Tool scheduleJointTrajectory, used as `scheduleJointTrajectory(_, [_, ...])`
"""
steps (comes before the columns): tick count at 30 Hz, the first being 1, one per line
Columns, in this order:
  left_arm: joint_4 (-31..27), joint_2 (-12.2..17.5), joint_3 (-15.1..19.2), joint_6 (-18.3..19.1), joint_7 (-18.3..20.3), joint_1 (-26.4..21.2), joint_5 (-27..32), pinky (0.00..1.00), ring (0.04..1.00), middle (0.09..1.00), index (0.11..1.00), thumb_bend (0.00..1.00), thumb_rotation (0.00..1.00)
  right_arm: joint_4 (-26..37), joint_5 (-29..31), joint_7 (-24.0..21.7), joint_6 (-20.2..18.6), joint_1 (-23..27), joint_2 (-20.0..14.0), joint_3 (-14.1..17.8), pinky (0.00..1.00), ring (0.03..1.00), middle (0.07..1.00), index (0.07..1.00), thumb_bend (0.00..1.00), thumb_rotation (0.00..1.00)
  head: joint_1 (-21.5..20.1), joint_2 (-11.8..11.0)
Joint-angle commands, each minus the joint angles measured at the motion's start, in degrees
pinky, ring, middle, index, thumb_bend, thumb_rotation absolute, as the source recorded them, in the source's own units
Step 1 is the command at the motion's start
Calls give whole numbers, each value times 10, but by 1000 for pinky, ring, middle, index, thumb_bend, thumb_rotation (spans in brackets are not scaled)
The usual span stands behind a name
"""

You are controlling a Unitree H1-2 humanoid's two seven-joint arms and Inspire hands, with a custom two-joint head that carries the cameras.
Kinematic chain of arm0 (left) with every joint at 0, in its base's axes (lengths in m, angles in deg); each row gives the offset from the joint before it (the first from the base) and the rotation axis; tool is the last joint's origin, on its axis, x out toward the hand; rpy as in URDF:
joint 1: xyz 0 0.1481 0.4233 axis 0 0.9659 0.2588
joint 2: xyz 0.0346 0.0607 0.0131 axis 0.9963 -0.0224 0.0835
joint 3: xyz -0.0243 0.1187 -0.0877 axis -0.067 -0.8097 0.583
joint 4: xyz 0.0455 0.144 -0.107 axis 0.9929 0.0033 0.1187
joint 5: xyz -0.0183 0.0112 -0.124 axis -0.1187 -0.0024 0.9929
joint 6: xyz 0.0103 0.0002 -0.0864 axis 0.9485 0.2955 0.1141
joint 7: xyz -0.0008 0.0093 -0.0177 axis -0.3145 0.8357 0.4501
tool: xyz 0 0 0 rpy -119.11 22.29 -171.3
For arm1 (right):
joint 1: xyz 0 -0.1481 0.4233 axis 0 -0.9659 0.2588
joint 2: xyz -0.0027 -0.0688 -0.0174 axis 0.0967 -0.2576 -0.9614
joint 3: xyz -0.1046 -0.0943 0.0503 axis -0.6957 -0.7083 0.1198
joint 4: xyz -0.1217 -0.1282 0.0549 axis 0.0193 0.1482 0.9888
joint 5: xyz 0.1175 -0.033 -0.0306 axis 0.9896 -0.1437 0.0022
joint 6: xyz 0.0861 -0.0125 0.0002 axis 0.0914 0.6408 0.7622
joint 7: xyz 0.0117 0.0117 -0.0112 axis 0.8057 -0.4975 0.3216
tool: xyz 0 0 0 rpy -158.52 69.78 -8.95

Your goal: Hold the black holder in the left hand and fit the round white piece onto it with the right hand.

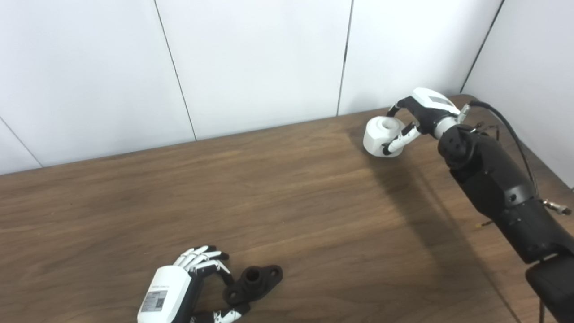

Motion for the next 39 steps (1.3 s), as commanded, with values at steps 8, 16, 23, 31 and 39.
scheduleJointTrajectory(8, [15, 3, -3, 28, 24, 14, -14, 851, 846, 753, 488, 513, 39, 15, -4, 11, 15, 29, -24, 7, 807, 914, 858, 642, 820, 205, 2, 2])
scheduleJointTrajectory(16, [11, 0, -2, 34, 29, 15, -14, 858, 847, 754, 488, 513, 39, 14, 2, 18, 22, 27, -22, 14, 817, 911, 846, 612, 803, 187, 4, 2])
scheduleJointTrajectory(23, [10, 0, -2, 35, 30, 15, -16, 859, 848, 755, 488, 513, 39, 14, 7, 24, 31, 27, -22, 19, 816, 910, 839, 587, 789, 191, 6, 3])
scheduleJointTrajectory(31, [12, -1, -3, 35, 28, 14, -14, 861, 848, 754, 488, 513, 39, 9, 3, 47, 49, 23, -19, 19, 802, 882, 788, 487, 522, 142, 8, 3])
scheduleJointTrajectory(39, [21, -4, -4, 27, 18, 11, -12, 853, 844, 749, 487, 513, 39, 2, 3, 53, 59, 21, -19, 20, 798, 869, 772, 487, 521, 141, 8, 3])
